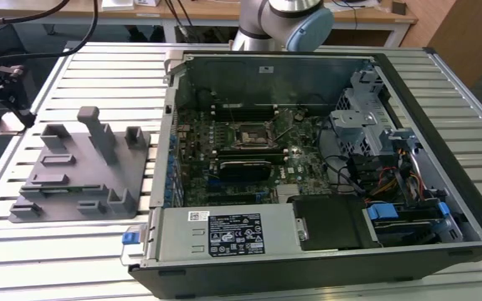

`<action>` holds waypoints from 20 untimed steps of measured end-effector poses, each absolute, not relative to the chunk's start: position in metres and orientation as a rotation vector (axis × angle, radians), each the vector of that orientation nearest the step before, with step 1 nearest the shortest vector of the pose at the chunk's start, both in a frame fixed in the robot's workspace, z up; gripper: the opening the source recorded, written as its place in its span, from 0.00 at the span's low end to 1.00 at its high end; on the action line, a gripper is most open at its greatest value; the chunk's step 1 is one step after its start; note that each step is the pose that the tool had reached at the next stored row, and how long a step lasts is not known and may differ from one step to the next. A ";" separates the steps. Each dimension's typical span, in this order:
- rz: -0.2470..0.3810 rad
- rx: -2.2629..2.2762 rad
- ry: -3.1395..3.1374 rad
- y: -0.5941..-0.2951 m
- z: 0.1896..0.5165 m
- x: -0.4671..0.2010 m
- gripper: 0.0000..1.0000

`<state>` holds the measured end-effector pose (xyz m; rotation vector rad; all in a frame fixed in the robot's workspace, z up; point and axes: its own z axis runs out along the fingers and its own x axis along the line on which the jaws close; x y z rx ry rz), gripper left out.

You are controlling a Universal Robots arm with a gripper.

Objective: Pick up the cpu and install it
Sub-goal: 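Pick up the cpu and move it towards the insertion slot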

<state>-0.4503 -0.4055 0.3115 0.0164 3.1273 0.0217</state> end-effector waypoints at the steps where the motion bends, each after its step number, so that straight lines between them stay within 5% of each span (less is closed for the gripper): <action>1: 0.022 0.016 3.127 -0.406 0.312 -0.450 0.54; 20: 0.022 0.016 3.127 -0.406 0.324 -0.450 0.54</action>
